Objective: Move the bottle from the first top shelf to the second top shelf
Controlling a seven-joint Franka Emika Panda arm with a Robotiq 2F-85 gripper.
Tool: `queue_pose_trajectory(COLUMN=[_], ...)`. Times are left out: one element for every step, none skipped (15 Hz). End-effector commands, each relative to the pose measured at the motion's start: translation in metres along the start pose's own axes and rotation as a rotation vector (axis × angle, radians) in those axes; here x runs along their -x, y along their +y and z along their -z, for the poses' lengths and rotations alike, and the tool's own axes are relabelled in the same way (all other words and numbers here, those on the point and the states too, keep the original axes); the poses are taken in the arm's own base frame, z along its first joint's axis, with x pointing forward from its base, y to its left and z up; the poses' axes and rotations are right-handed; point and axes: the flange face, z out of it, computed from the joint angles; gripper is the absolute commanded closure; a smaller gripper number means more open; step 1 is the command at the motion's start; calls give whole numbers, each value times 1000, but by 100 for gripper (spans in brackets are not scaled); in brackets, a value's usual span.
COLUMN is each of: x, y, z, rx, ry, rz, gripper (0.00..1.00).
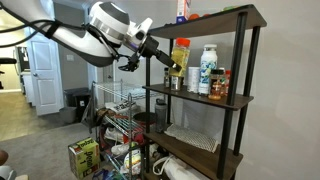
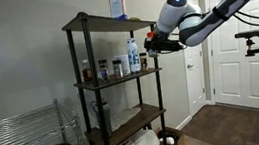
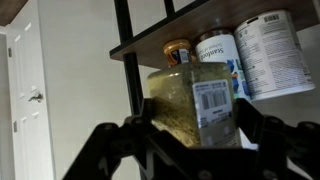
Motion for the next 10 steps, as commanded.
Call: queue_pose_trajectory(x=[-6, -5, -5, -3, 0, 3, 7, 12, 17, 22], y=[-20, -26, -35, -43, -52, -60, -69, -75, -81, -86], z=[-1, -3, -6, -9, -14, -20, -28, -35, -45, -52], rx=[-1, -2, -2, -1, 5, 13, 25, 36, 46, 53], ry=[86, 102, 131, 148, 164, 179, 188, 189, 185, 178], rz=[-1, 2, 6, 11, 18, 28, 37, 45, 47, 48], gripper=[43, 43, 43, 43, 43, 43, 43, 43, 43, 43])
